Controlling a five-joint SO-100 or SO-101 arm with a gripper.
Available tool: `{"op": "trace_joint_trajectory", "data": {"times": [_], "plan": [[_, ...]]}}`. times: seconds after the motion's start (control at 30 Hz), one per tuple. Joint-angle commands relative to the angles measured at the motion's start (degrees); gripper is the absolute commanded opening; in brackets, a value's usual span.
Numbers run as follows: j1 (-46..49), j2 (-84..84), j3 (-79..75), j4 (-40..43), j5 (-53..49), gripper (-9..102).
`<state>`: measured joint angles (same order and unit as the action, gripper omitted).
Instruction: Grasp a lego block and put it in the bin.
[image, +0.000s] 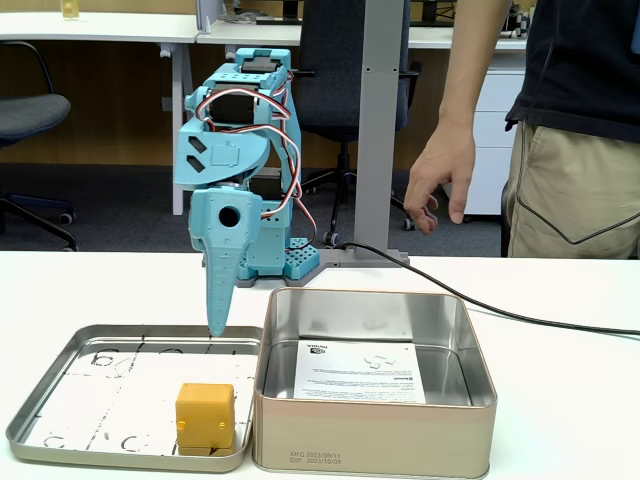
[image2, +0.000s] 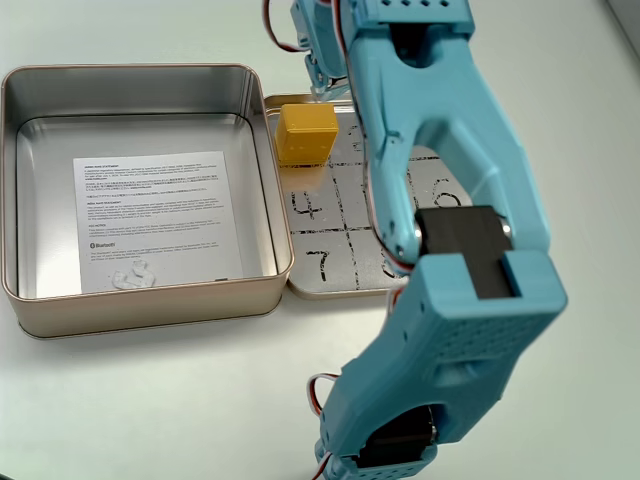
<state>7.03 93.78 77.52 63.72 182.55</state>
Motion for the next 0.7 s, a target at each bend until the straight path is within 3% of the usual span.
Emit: {"op": "trace_joint_trajectory", "data": {"times": [0.0, 0.13, 0.67], "plan": [[1.32, -2.81, -7.03, 2.55, 2.81, 23], [2.11, -6.15, -10.99, 3.69, 1.67, 31], [1.05, -17.14, -13.18, 2.29, -2.11, 30]]}}
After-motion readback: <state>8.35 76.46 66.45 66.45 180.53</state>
